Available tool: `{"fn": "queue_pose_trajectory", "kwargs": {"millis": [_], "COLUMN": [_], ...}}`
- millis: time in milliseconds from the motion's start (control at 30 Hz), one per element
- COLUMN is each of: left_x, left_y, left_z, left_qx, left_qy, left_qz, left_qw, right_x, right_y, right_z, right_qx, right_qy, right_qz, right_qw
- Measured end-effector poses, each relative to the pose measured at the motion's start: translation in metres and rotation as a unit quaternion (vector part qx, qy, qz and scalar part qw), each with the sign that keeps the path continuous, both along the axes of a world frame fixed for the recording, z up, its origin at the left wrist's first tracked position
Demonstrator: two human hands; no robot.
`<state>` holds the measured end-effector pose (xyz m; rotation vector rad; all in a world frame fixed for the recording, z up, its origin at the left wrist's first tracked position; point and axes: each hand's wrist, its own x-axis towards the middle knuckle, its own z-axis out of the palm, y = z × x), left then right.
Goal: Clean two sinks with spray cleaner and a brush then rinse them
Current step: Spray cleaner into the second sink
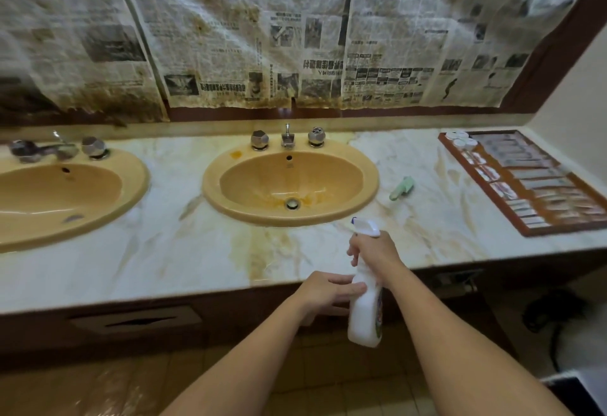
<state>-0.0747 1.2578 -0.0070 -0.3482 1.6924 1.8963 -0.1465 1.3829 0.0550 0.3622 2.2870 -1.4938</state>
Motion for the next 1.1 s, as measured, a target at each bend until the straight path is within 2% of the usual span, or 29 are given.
{"fn": "queue_pose_trajectory", "kwargs": {"millis": [167,300,433,633,800,967,1100], "left_x": [0.013,0.028,0.044,0.06,0.056,0.036,0.014], "left_y": [-0.026,-0.052,-0.079,-0.111,-0.122,-0.131,-0.14], "left_z": [0.001,0.004,0.008,0.013,0.014,0.012,0.012], "left_qx": [0.013,0.027,0.026,0.022,0.023,-0.089,-0.229], "left_qy": [-0.02,-0.031,-0.034,-0.016,0.011,0.075,0.105], "left_qz": [0.031,0.074,0.112,0.179,0.228,0.213,0.241], "left_qw": [0.999,0.996,0.993,0.984,0.973,0.97,0.937], "right_x": [0.006,0.012,0.019,0.026,0.018,-0.005,-0.026], "right_y": [-0.028,-0.058,-0.094,-0.136,-0.156,-0.153,-0.143], "right_z": [-0.005,-0.005,-0.003,0.001,0.008,0.013,0.018], "right_qx": [-0.015,0.009,-0.022,-0.034,0.0,0.016,-0.012], "right_qy": [0.007,0.011,0.033,0.06,0.087,0.086,0.09], "right_qz": [0.076,0.126,0.17,0.146,0.113,0.067,0.088], "right_qw": [0.997,0.992,0.985,0.987,0.99,0.994,0.992]}}
